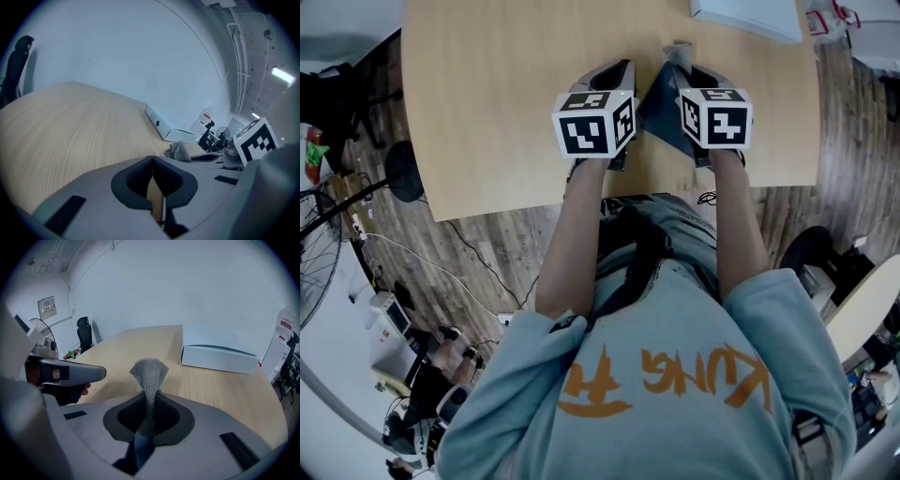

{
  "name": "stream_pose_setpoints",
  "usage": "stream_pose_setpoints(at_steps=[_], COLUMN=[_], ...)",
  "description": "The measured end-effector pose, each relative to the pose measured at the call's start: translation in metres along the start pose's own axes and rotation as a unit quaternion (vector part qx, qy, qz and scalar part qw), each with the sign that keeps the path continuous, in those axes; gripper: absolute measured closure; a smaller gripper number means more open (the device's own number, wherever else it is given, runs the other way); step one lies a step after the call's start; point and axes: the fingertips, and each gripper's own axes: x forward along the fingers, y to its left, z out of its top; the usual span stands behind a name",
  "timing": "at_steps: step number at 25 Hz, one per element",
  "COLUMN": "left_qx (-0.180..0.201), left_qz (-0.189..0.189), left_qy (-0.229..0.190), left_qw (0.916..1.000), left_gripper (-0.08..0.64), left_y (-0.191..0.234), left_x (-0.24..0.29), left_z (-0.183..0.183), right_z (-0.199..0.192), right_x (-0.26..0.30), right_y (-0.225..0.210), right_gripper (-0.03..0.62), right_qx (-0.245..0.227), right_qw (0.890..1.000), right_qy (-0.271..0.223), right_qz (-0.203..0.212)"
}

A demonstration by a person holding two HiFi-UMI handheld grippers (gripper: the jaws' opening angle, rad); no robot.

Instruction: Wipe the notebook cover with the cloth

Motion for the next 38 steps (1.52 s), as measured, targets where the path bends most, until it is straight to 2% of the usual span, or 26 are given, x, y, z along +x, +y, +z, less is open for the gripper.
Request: stream_pose_setpoints(at_steps=[23, 38], left_qx=[0.019, 0.022], left_qz=[-0.028, -0.032], left_qy=[0.016, 0.032], left_qw=[0.9993, 0.9987], left_gripper=[0.542, 0.543], left_y=[-0.038, -0.057], left_x=[0.014, 0.022], left_z=[-0.008, -0.024], right_z=[-0.018, -0.032], right_x=[-0.023, -0.038], right_y=[-0.032, -0.049], right_gripper=[0.561, 0.561], right_qx=[0.026, 0.041], right_qw=[0.999, 0.999], right_qy=[-0.006, -0.012], right_qz=[-0.023, -0.021])
